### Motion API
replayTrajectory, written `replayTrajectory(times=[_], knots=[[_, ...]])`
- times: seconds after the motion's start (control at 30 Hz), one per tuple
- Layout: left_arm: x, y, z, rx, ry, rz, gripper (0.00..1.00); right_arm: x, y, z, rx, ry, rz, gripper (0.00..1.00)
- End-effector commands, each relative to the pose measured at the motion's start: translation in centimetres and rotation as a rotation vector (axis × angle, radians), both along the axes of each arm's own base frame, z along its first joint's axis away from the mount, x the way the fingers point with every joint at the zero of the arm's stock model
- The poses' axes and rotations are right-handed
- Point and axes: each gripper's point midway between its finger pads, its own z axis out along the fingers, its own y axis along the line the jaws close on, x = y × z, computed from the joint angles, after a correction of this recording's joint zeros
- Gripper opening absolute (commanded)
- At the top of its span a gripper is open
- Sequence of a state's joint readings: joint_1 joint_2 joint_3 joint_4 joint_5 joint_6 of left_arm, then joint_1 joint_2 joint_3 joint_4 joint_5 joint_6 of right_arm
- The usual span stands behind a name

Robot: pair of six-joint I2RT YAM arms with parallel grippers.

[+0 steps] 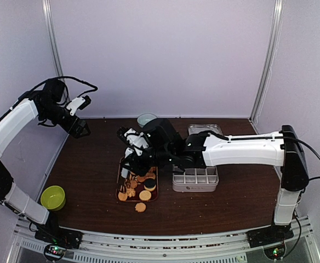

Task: Pack the cookies
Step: Pick up the fake cookies from the plate.

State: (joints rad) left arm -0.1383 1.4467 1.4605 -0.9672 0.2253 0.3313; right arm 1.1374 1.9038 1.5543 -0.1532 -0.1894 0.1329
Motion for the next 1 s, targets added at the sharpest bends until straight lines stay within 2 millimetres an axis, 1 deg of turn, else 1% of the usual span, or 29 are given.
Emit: replayTrajectory(times=[0.0, 0.13, 0.23, 0.37, 0.5, 0.73, 0.87, 0.97], knots=[[-0.1, 0.0, 0.9, -0.009, -0.036, -0.010, 0.98, -0.4, 1.0, 0.9, 0.046, 0.010, 0.017, 0.32], [-0.1, -0.1, 1.0, -0.012, -0.038, -0.012, 0.98, -0.5, 0.9, -0.2, 0.021, 0.019, 0.020, 0.31], [-0.1, -0.1, 1.0, -0.012, -0.038, -0.011, 0.97, -1.0, 1.1, -0.4, 0.015, 0.025, 0.033, 0.29], [-0.1, 0.0, 1.1, -0.008, -0.041, -0.011, 0.98, -1.9, 0.8, 0.0, 0.017, 0.034, 0.051, 0.27], [0.0, 0.0, 1.1, -0.009, -0.041, -0.011, 0.98, -2.6, 0.3, 0.7, 0.035, 0.034, 0.064, 0.27], [0.0, -0.2, 1.1, -0.014, -0.039, -0.016, 0.98, -2.8, -0.2, 1.0, 0.060, 0.053, 0.056, 0.26], [0.0, -0.2, 1.3, -0.016, -0.043, -0.016, 0.98, -2.8, 0.1, 0.4, 0.058, 0.074, 0.053, 0.21], [-0.1, -0.1, 1.3, -0.014, -0.044, -0.016, 0.98, -2.2, 0.1, 0.4, 0.054, 0.070, 0.033, 0.15]])
